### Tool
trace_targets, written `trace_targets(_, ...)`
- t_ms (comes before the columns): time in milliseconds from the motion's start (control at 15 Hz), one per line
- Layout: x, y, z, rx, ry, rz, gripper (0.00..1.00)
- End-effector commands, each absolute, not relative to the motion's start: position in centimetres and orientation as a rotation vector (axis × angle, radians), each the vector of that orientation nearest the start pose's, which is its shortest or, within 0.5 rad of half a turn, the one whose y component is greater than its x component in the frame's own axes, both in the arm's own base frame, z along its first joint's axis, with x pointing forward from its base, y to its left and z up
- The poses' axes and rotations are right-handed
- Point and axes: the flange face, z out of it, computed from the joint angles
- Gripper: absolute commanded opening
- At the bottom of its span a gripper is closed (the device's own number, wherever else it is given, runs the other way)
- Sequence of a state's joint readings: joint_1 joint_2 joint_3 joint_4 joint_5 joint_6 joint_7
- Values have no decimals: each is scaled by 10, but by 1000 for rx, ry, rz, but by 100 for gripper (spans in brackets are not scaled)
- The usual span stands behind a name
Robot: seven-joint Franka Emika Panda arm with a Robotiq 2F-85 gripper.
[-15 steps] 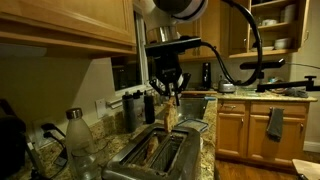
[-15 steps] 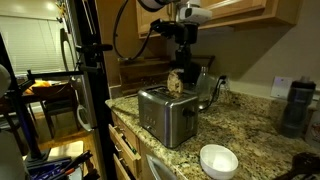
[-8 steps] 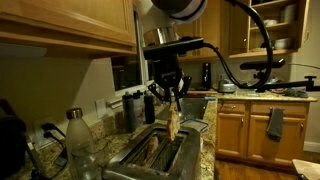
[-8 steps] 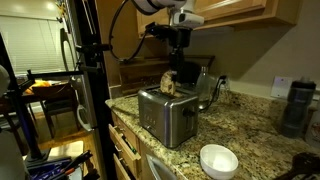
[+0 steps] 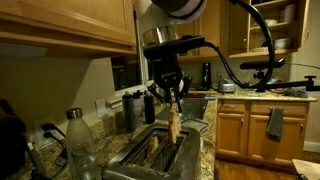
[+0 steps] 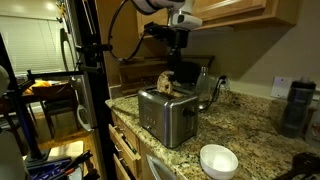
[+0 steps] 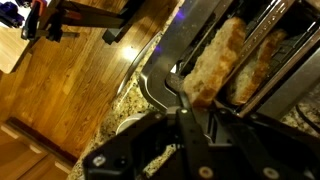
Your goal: Put one slice of bread in each of the slots on the toaster
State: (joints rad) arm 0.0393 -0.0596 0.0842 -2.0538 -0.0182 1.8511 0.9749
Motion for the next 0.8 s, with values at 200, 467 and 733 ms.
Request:
trace_targets(200, 511, 56, 448, -2895, 1275, 232, 10)
trace_targets(467, 515, 53, 439, -2870, 1259, 265, 10)
trace_targets(733, 520, 52, 430, -2861, 1252, 259, 10)
